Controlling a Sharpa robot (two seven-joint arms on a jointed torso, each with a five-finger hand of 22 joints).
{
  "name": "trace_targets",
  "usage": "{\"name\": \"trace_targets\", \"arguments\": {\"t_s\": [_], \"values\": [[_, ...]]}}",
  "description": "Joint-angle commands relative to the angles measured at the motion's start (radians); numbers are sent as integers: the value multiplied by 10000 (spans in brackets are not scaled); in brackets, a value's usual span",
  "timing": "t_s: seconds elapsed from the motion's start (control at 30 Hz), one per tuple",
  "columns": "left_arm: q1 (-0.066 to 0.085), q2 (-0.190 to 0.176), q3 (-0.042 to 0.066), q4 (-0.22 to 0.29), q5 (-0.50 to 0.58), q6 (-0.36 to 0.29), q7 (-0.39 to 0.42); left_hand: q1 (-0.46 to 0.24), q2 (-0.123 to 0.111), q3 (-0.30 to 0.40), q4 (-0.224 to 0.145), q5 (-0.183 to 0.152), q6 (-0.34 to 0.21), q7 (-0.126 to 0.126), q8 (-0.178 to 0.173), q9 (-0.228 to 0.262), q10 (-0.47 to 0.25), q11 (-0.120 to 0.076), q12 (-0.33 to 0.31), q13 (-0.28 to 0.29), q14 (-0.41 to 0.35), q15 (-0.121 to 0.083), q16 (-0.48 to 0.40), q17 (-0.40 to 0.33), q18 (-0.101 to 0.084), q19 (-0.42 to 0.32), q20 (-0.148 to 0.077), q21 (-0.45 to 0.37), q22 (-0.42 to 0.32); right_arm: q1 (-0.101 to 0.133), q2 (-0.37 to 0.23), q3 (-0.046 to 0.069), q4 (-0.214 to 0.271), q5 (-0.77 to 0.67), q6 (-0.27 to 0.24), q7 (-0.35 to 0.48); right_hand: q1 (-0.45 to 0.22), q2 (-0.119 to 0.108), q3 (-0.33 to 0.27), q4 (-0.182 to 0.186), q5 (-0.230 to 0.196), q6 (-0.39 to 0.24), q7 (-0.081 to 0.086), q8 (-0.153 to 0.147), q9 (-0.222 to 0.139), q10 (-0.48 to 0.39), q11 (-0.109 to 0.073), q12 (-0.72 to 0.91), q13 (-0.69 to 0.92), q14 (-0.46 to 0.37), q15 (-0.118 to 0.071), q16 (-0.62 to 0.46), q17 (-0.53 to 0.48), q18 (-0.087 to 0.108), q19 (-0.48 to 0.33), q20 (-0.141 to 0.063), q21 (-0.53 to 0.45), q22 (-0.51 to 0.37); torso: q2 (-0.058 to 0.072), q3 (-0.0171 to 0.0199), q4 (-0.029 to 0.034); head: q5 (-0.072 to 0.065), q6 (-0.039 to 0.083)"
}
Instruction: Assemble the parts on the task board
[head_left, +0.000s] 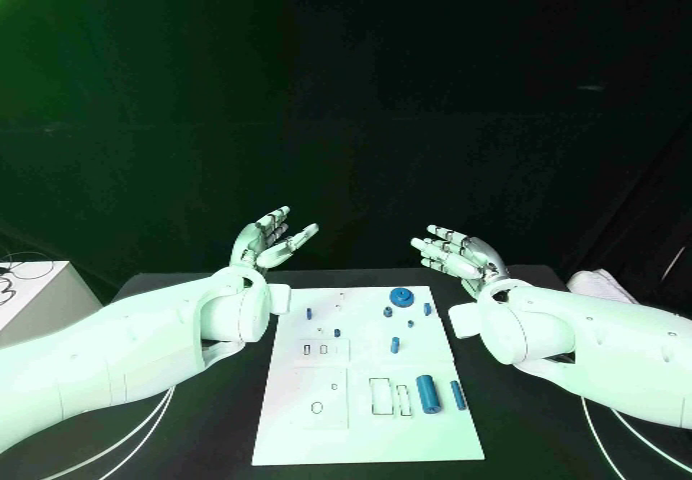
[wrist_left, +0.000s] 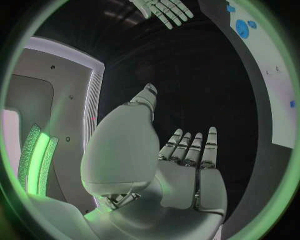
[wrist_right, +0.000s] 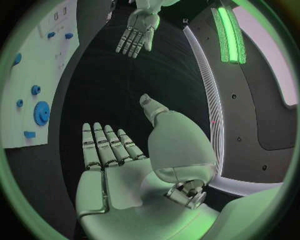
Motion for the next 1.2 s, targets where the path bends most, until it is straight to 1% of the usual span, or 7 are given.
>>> {"name": "trace_targets", "arguments": {"t_s": [0.03, 0.17, 0.2, 0.43, 0.83, 1.07, 1.2], "values": [[50, 63, -8, -95, -232, 953, -79, 641, -24, 110, 149, 78, 298, 461, 117, 56, 284, 153, 84, 40, 382, 94, 126, 62, 200, 233, 105, 69, 39, 172, -11, -124, -106, -847, 1640, -951, 1121, -39, 204, -400, 69, 1131, 1392, 236, 156, 1474, 104, 151, 98, 1801, 40, 332, 202, 331, 1504, 78, 427, 176, 2, 2, -2, 2, 1], [50, 63, -8, -95, -232, 953, -79, 715, 299, 446, 129, 48, 915, 723, 289, 176, 1096, 441, 178, 105, 1594, 87, 405, 258, 384, 772, 146, 182, 108, 276, -20, -206, -160, -945, 1853, -1095, 1671, -65, 319, -787, 68, 2926, 1133, 636, 421, 3810, -169, 341, 214, 3815, -282, 663, 400, 656, 3615, 52, 930, 327, 2, 2, -2, 2, 1], [72, -520, -5, 484, -289, 1229, 68, 705, 547, 671, 113, 0, 1540, 876, 478, 304, 2123, 619, 334, 190, 2929, 144, 762, 483, 419, 1946, 190, 463, 264, 528, -77, -207, -687, -4228, 1180, -531, 1769, -78, 357, -864, 69, 3420, 1039, 740, 486, 4401, -261, 364, 235, 4058, -382, 703, 416, 761, 3881, 43, 993, 317, 288, -19, 77, -159, -123], [115, -1061, 20, 1171, -419, 1261, 105, 642, 915, 1231, -11, 15, 4031, 1011, 1201, 756, 6156, 771, 965, 413, 6164, -81, 1811, 1243, 575, 4403, 126, 1429, 578, 822, -90, -202, -823, -6656, 980, -925, 1917, -292, 959, -1117, 75, 5387, 726, 1077, 628, 6010, -697, 315, 222, 5645, -862, 1026, 530, 847, 5368, -332, 1237, 255, 576, 18, 86, -220, -98], [144, -1991, 144, 2534, -795, 1426, -60, 681, 635, 1900, -218, 24, 5412, 690, 1791, 979, 7913, 220, 962, 452, 8124, -809, 3094, 2697, 599, 6178, -599, 2824, 1195, 1296, -139, -199, -731, -10312, 1393, -2257, 1887, -879, 1527, -1169, 39, 6544, 267, 1299, 730, 7763, -1352, 270, 270, 8439, -1882, 2187, 1712, 803, 8033, -1511, 3106, 1150, 1065, 96, 118, -297, 54], [145, -2531, 181, 3408, -865, 1646, -180, 529, 419, 2312, -420, 20, 5516, 617, 1764, 1046, 8286, 120, 545, 412, 8292, -998, 4254, 3934, 551, 6277, -882, 3929, 1895, 1421, -65, -197, -647, -12982, 2076, -3486, 1632, -1422, 2041, -953, 55, 6829, 1, 1204, 943, 8202, -1653, 242, 313, 9881, -2344, 4743, 4281, 765, 8843, -2009, 5471, 2802, 1354, 117, 234, -454, 112], [144, -2727, 187, 3767, -865, 1757, -215, 353, 314, 2471, -559, 19, 5521, 590, 1714, 1089, 8370, 86, 403, 416, 8052, -1054, 5242, 4772, 532, 6182, -994, 5051, 2653, 1434, 51, -197, -681, -13878, 2426, -3952, 1499, -1724, 2379, -783, 39, 6776, 0, 1138, 1122, 8016, -1683, 244, 335, 9944, -2298, 6602, 5777, 289, 9550, -2058, 9015, 6919, 1466, 125, 264, -531, 156]]}}
